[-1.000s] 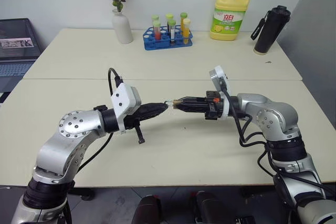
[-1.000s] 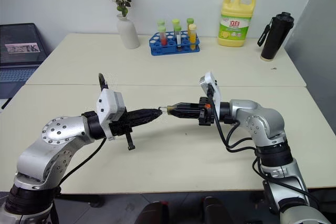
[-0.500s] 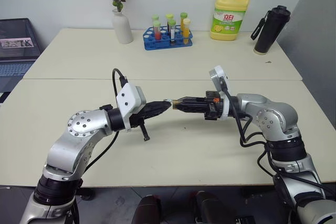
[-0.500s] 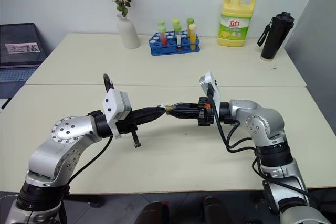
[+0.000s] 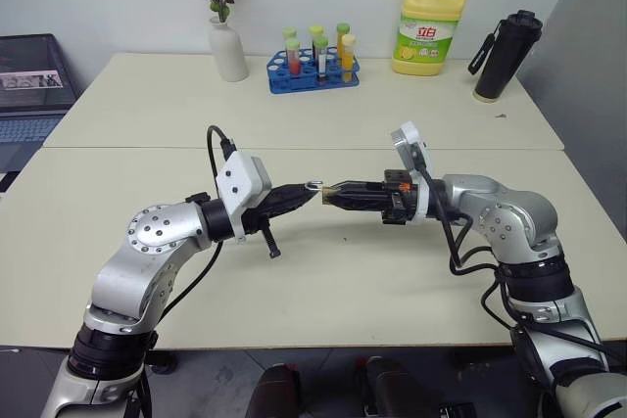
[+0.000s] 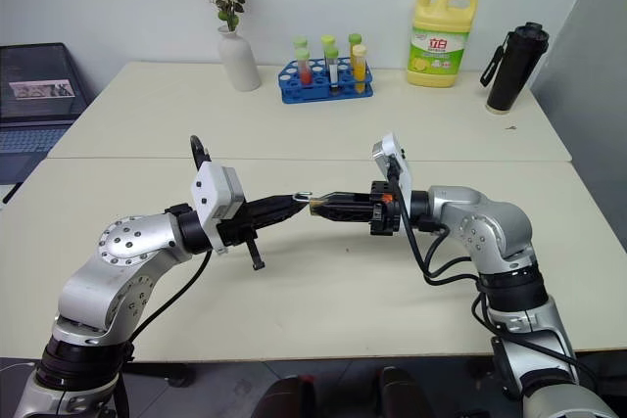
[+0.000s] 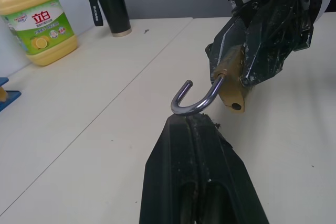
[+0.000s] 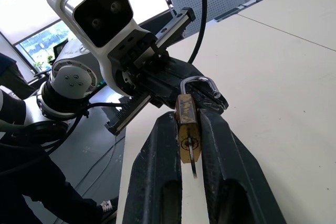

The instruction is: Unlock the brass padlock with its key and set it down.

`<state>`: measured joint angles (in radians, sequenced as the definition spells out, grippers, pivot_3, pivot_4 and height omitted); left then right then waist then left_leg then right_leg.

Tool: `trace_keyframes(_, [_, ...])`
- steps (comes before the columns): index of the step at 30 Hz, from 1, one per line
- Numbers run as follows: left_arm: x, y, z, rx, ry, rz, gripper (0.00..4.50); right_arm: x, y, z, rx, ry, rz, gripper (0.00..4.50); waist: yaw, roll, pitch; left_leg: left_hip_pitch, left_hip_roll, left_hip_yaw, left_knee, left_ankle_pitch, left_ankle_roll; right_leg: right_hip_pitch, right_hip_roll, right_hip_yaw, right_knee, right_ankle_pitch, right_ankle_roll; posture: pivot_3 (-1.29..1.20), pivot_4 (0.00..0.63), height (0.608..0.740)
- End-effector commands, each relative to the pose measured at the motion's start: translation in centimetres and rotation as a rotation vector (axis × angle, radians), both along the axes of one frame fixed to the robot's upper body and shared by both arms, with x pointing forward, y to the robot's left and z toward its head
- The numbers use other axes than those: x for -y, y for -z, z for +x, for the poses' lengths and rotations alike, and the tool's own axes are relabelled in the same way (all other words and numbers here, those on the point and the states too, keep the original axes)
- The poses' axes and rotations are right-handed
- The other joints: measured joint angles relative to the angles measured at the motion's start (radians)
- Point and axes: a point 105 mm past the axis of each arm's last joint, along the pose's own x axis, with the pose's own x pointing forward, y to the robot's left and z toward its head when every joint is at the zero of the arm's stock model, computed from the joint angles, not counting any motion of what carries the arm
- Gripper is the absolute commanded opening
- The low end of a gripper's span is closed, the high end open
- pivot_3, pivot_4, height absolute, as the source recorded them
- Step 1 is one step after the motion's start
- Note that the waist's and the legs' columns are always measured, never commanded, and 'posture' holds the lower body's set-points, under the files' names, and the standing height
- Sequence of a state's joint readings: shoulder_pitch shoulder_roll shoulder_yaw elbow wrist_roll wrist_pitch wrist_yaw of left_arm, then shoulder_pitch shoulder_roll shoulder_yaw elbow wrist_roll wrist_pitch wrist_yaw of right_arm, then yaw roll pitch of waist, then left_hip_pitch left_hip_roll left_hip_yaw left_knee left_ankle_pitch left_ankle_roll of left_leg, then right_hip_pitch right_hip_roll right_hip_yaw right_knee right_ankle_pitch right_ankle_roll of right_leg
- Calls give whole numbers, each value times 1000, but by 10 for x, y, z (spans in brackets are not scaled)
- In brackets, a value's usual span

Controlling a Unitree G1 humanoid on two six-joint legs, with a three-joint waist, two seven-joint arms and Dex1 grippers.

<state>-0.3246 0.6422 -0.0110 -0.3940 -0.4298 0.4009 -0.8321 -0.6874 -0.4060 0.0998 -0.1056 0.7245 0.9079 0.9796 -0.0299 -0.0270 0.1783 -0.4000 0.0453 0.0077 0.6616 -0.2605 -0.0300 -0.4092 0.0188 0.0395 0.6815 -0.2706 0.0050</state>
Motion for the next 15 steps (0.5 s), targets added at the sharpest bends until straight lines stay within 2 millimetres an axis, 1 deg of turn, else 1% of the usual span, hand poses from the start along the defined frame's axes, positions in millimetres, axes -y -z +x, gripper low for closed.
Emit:
trace_keyframes(1, [-1,-14,1,79,-15,-14,0,0,-12,-6,45,-22,21,149,0,0,0,0,0,0,0,0,0,0,0,0,0,0,0,0,150,740])
trace_keyframes(8, [1,-18,2,92,-17,-44,0,0,-11,-6,43,-26,17,149,0,0,0,0,0,0,0,0,0,0,0,0,0,0,0,0,150,740])
trace_keyframes(15, [4,-18,1,85,-7,-65,0,0,-11,-6,42,-27,16,149,0,0,0,0,0,0,0,0,0,0,0,0,0,0,0,0,150,740])
